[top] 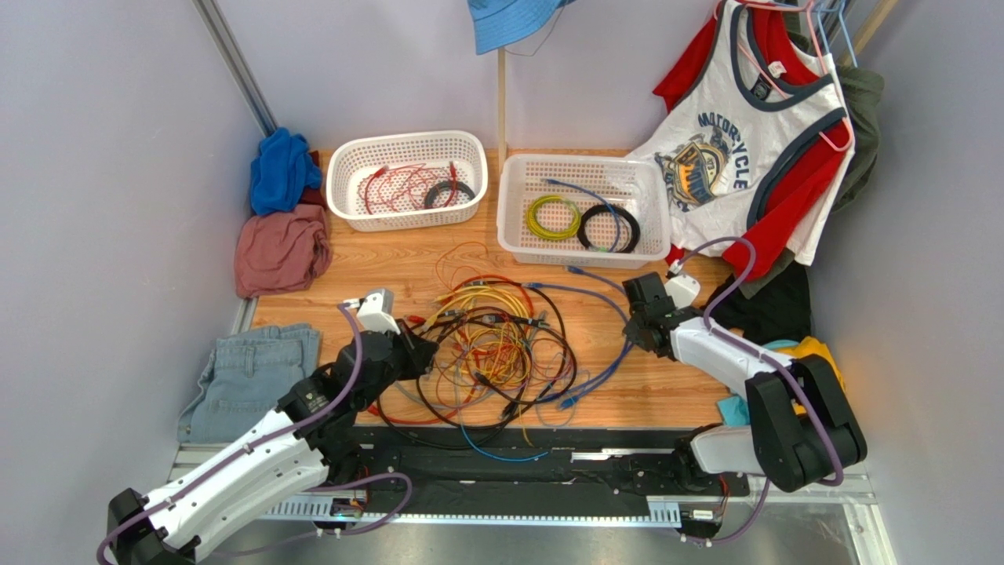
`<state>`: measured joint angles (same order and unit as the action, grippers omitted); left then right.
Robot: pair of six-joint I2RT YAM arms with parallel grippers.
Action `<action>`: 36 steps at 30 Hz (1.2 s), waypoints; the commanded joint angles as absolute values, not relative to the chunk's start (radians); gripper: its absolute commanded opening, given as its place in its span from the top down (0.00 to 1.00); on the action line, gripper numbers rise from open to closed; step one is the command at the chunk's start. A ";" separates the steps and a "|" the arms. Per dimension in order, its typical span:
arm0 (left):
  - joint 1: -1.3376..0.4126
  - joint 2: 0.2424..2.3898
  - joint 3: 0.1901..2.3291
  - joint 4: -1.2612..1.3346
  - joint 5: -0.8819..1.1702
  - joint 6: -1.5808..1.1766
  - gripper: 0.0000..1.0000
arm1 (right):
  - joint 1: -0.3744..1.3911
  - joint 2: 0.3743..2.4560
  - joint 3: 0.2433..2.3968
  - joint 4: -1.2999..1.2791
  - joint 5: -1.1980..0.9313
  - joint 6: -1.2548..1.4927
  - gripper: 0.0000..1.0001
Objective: Untangle the cables
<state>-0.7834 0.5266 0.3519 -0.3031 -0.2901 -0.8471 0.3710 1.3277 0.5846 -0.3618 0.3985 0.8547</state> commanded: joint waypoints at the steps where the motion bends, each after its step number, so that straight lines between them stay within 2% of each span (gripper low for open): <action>1: -0.779 0.515 0.376 -0.310 -0.304 -0.844 0.90 | 0.408 1.202 0.615 -0.409 0.344 0.819 1.00; 4: -0.779 0.512 0.402 -0.347 -0.331 -0.830 0.75 | 0.449 1.038 0.689 -0.469 0.368 0.778 1.00; 5: -0.779 0.508 0.406 -0.363 -0.347 -0.827 0.60 | 0.475 1.001 0.712 -0.495 0.377 0.766 1.00; 7: -0.779 0.502 0.423 -0.385 -0.370 -0.827 0.47 | 0.500 0.915 0.790 -0.514 0.379 0.724 1.00; 8: -0.779 0.499 0.431 -0.405 -0.392 -0.828 0.33 | 0.521 0.898 0.813 -0.517 0.374 0.709 1.00; 10: -0.779 0.491 0.454 -0.428 -0.434 -0.842 0.19 | 0.531 0.881 0.894 -0.531 0.336 0.678 1.00; 11: -0.779 0.489 0.463 -0.448 -0.443 -0.842 0.05 | 0.534 0.885 0.925 -0.547 0.316 0.670 1.00; 15: -0.779 0.483 0.521 -0.488 -0.483 -0.827 0.03 | 0.535 0.913 1.037 -0.566 0.250 0.632 1.00; 20: -0.779 0.480 0.546 -0.479 -0.474 -0.787 0.03 | 0.535 0.942 1.161 -0.502 0.276 0.586 1.00; 24: -0.779 0.477 0.538 -0.450 -0.445 -0.770 0.03 | 0.535 0.986 1.271 -0.502 0.191 0.566 1.00; 27: -0.779 0.465 0.513 -0.307 -0.309 -0.694 0.03 | 0.543 1.015 1.293 -0.520 0.123 0.566 1.00; 31: -0.779 0.509 0.463 -0.008 0.043 -0.649 0.01 | 0.575 1.011 1.256 -0.477 0.049 0.578 1.00; 32: -0.781 0.534 0.460 0.091 0.082 -0.652 0.01 | 0.587 1.008 1.250 -0.454 -0.018 0.580 1.00; 36: -0.781 0.717 0.491 0.210 0.201 -0.679 0.01 | 0.629 1.019 1.293 -0.399 -0.159 0.600 1.00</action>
